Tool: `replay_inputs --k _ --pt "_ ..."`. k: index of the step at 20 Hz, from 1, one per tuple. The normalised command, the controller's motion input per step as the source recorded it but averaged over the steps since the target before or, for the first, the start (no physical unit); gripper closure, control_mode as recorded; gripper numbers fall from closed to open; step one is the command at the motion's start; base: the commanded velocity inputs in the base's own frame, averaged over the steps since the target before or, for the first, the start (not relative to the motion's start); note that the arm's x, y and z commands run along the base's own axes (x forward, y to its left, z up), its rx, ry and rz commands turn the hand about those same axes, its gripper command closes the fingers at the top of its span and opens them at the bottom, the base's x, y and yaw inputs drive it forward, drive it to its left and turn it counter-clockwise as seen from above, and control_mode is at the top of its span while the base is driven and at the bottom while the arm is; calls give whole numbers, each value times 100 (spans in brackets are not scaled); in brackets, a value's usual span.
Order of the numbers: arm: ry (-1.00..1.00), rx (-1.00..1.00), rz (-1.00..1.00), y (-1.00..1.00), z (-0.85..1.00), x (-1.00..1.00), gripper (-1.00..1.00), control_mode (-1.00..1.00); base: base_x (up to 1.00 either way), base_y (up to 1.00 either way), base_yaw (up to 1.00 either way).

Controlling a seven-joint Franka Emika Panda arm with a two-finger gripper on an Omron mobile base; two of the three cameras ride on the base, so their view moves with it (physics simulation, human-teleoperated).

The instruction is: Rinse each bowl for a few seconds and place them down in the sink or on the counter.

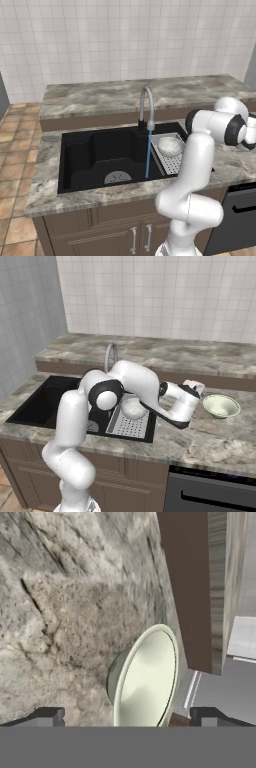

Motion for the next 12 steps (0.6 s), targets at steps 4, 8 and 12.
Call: replay_inputs --k 4,8,12 --pt "1 0 3 -5 -6 20 -100 -100 0 0 0" --pt "6 0 0 -12 -8 14 -100 -100 0 0 0" --pt "4 0 0 -14 -5 12 -100 -100 0 0 0"
